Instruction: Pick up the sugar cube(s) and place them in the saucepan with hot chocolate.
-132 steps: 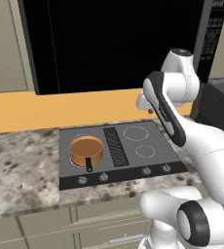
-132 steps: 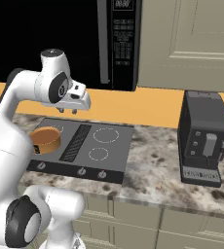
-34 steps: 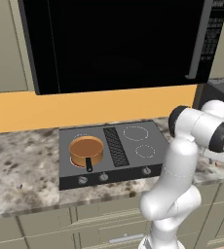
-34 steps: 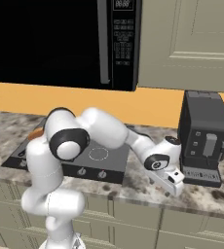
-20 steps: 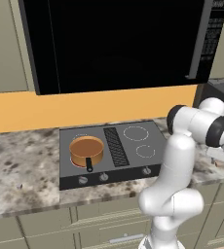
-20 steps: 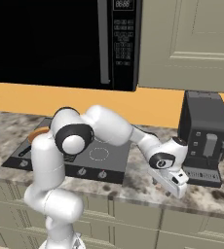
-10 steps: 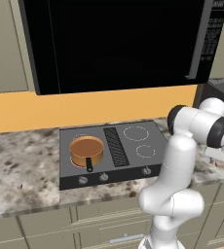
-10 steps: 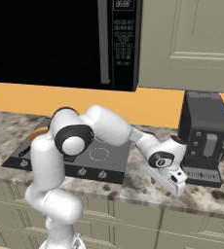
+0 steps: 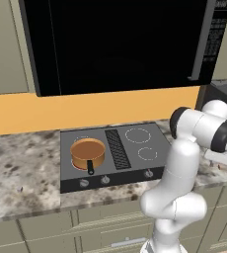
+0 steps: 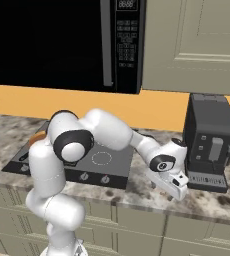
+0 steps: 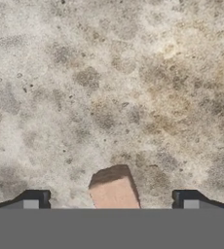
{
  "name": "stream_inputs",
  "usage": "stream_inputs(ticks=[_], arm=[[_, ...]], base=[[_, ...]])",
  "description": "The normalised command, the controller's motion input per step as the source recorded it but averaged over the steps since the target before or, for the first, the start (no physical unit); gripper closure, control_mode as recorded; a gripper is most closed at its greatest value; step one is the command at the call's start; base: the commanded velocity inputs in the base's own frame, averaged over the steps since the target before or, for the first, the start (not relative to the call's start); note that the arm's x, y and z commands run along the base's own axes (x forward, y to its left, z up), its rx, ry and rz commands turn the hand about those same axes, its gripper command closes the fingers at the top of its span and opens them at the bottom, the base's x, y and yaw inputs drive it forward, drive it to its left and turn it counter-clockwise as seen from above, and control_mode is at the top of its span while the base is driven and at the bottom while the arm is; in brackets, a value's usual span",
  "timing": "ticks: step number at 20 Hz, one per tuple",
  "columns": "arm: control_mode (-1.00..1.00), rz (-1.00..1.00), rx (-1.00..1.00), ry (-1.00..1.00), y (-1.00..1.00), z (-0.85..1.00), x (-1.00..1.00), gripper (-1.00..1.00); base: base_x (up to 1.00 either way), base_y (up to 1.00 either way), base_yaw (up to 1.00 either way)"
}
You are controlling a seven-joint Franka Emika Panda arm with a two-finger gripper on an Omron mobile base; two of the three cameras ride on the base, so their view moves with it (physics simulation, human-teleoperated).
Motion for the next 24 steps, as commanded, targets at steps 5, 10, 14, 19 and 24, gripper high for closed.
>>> stream_inputs(ticks=[5, 10, 14, 19, 24], arm=[[-1.00, 0.05, 0.00, -0.01, 0.00, 0.00, 0.00, -1.00], [-1.00, 0.06, 0.00, -0.03, 0.00, 0.00, 0.00, 1.00], [-1.00, 0.06, 0.00, -0.03, 0.00, 0.00, 0.00, 1.00], [-1.00, 0.03, 0.00, -0.03, 0.00, 0.00, 0.00, 1.00], [-1.00, 0.00, -0.02, -0.07, 0.02, 0.01, -0.03, 1.00]], base=[[0.00, 0.00, 0.00], [0.00, 0.00, 0.00], [0.00, 0.00, 0.00], [0.00, 0.00, 0.00], [0.00, 0.00, 0.00]])
